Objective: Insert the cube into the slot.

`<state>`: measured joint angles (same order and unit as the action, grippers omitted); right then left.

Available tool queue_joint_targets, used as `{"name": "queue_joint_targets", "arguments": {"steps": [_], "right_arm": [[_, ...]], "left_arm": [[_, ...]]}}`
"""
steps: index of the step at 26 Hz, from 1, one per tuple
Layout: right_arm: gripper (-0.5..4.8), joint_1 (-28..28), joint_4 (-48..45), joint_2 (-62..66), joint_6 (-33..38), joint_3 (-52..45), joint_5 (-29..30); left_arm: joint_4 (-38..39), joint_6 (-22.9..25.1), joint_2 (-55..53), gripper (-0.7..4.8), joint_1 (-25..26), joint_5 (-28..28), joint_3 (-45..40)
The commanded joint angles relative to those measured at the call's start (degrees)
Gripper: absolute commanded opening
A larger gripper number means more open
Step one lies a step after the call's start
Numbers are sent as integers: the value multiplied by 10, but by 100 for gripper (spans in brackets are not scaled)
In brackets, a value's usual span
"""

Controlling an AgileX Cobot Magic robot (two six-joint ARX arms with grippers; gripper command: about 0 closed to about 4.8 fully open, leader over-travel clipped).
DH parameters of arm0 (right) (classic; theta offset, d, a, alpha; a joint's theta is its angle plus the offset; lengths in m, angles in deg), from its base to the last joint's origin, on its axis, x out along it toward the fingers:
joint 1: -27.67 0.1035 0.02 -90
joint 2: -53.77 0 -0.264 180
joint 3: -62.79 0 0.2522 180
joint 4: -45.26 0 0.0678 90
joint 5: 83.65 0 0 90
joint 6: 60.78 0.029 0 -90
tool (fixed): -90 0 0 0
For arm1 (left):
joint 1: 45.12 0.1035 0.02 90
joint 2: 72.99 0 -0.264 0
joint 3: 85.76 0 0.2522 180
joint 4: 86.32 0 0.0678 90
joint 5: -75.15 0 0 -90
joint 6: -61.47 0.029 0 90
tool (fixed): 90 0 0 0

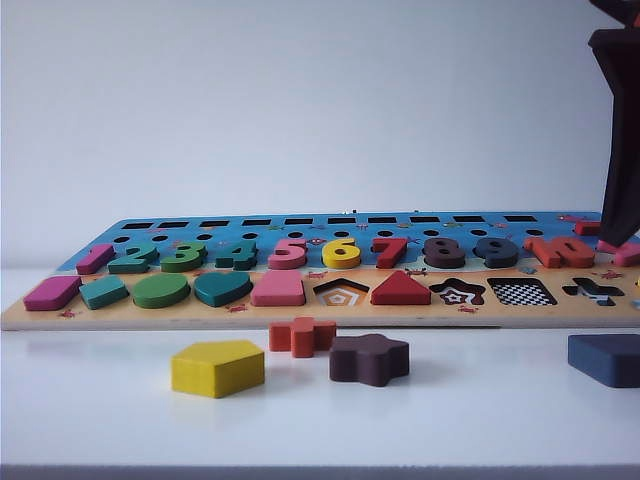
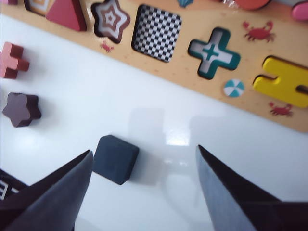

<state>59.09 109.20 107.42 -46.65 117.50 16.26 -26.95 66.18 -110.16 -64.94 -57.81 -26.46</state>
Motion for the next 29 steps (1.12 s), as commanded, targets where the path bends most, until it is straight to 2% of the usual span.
{"name": "queue_joint_targets", "arguments": {"steps": [1,12,15,19,24,29], "right_arm": [[379,7,22,8,23,9,8],[387,24,143,63,96,104,22],[387,45,170,99,125,127,57],[384,66,181,134,138,148,58],[359,81,182,174,162,153,56],[308,94,171,203,179,153,53]], "left_arm": [[-7,5,-1,10,1,-6,1],[-7,4,-1,10,2,-5,1],[-7,5,-1,10,2,-5,1],[-7,5,-1,10,2,-5,1],[-7,4,-1,10,16,-9,1],[-7,5,-1,10,19,-9,1]]}}
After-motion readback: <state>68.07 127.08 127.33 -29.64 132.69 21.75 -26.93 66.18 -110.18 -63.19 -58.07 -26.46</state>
